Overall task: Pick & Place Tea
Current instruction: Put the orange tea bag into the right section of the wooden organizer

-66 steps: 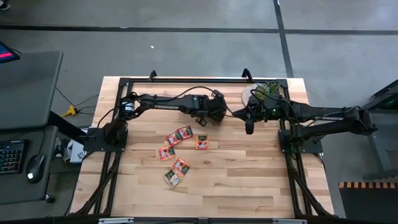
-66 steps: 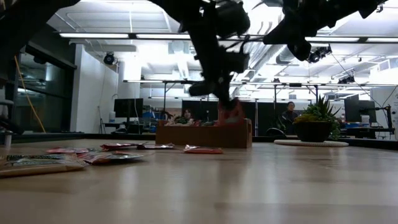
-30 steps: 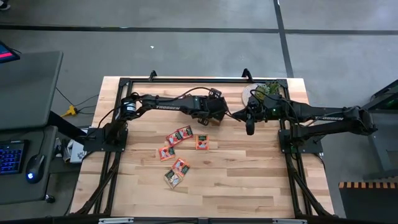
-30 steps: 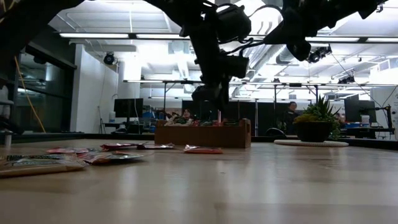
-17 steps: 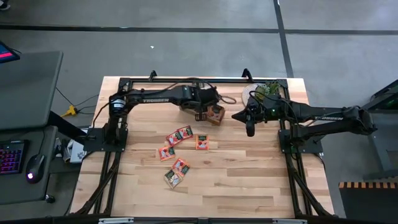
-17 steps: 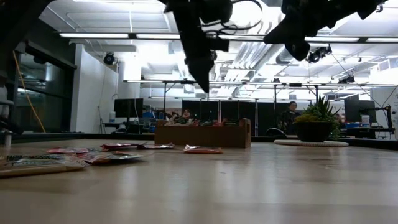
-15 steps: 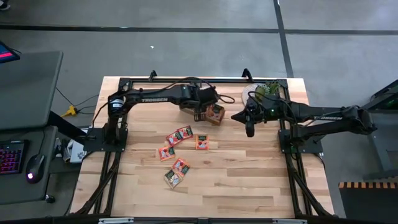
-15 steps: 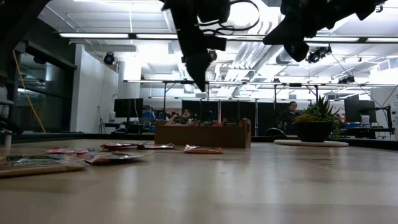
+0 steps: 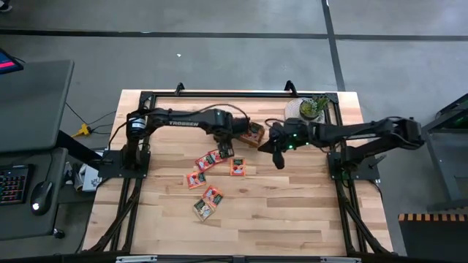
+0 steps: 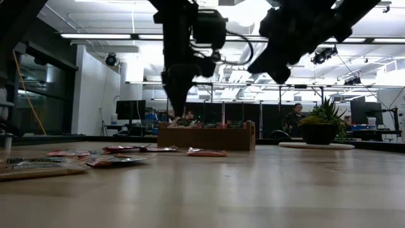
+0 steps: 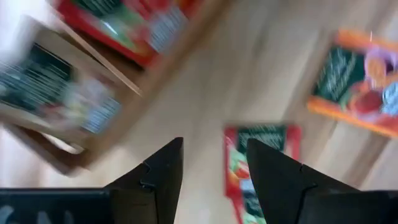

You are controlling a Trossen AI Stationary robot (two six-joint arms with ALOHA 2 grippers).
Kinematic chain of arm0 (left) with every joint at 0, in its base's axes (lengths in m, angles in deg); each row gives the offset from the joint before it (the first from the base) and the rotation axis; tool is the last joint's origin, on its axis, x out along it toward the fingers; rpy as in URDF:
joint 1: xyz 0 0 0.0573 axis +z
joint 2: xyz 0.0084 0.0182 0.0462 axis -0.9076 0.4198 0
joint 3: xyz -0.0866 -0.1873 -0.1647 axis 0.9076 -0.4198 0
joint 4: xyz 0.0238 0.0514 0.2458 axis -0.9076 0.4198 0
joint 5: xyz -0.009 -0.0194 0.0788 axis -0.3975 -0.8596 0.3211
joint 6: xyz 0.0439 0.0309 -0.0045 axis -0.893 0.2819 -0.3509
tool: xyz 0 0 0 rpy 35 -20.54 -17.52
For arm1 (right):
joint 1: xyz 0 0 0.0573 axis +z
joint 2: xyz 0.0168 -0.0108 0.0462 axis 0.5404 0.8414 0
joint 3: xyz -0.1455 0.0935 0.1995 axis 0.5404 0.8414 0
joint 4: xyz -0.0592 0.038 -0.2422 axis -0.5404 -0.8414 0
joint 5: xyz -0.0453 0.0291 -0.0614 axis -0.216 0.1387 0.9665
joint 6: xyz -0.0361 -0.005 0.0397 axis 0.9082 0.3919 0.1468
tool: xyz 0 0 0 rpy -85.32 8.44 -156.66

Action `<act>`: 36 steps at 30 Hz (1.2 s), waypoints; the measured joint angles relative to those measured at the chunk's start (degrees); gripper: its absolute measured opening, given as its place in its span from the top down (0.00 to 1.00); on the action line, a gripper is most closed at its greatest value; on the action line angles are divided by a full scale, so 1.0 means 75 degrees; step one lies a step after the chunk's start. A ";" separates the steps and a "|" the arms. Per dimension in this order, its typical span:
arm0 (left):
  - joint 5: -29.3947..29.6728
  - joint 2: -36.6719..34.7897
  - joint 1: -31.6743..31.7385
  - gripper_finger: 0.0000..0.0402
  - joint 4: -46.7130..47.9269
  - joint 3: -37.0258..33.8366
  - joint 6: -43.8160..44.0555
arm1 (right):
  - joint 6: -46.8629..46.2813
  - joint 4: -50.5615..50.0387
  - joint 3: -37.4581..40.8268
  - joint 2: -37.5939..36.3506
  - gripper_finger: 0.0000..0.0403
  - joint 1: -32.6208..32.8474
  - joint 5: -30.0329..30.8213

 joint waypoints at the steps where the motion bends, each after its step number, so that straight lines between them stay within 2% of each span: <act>1: -0.0083 0.0000 -0.0068 0.57 0.0005 -0.0140 0.0134 | 0.0049 0.0048 0.0000 0.0168 1.00 0.0019 -0.0039; 6: -0.0344 0.0003 -0.0558 0.57 -0.0141 -0.0745 0.0833 | 0.0089 0.0250 0.0000 0.0761 1.00 0.0056 -0.0619; 10: -0.0328 -0.0243 -0.1022 0.57 -0.0304 -0.1262 0.1761 | 0.0451 -0.0047 -0.0243 0.0823 1.00 0.0129 -0.0639; 19: 0.0342 -0.1665 -0.1839 0.57 -0.1967 -0.2910 0.4054 | 0.1166 -0.0788 -0.0597 0.0807 1.00 0.0123 -0.0787; 26: 0.0014 -0.2419 -0.1918 0.57 -0.4067 -0.4472 0.5652 | 0.1416 -0.0929 -0.0595 0.0809 1.00 0.0123 -0.0797; 31: -0.0273 -0.2550 -0.1915 0.57 -0.5476 -0.4912 0.6046 | 0.1457 -0.1029 -0.0593 0.0819 1.00 0.0123 -0.0797; 36: -0.0452 -0.2550 -0.1915 0.57 -0.5918 -0.4937 0.5880 | 0.1423 -0.1029 -0.0592 0.0884 1.00 0.0123 -0.0735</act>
